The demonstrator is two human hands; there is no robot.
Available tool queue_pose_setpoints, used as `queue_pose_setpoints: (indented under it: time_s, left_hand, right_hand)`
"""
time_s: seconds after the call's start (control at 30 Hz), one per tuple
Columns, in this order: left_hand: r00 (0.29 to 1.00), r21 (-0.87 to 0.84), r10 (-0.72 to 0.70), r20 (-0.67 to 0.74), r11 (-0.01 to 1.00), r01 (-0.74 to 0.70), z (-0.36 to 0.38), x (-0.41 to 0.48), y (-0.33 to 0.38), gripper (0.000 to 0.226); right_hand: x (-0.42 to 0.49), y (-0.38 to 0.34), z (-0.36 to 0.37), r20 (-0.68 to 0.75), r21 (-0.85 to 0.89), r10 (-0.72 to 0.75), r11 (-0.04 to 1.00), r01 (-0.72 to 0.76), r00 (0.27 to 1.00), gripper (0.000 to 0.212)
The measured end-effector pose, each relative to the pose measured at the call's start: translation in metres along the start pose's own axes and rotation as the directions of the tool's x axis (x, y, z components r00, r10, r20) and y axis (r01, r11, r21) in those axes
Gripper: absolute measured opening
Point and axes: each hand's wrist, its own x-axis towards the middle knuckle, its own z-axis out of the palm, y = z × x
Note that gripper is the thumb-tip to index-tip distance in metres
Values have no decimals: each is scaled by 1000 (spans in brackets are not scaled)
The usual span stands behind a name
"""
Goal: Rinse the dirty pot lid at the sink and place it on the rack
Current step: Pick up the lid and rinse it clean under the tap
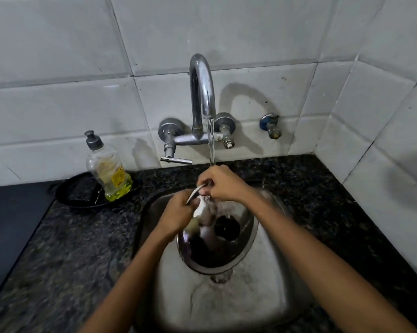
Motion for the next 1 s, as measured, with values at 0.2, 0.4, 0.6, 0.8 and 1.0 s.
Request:
queue_pose_setpoints:
  time_s: [0.2, 0.4, 0.6, 0.8, 1.0]
  left_hand:
    - [994, -407, -105, -33, 910, 82, -8, -30, -15, 17]
    - [975, -146, -63, -213, 989, 32, 20, -15, -3, 33]
    - [948, -252, -113, -298, 967, 36, 29, -39, -10, 43]
    - [971, -362, -123, -206, 931, 41, 18, -54, -4, 19]
    - [941, -223, -124, -315, 973, 54, 14, -27, -9, 21]
  right_hand:
    - [-16, 61, -7, -188, 308, 358, 906, -291, 915, 35]
    - [-22, -6, 65, -422, 172, 227, 971, -168, 878, 40]
    - [-9, -5, 81, -471, 339, 551, 834, -436, 688, 53]
    - [8, 14, 51, -365, 441, 674, 733, -518, 643, 46]
    - [-11, -19, 75, -372, 116, 194, 980, -162, 908, 48]
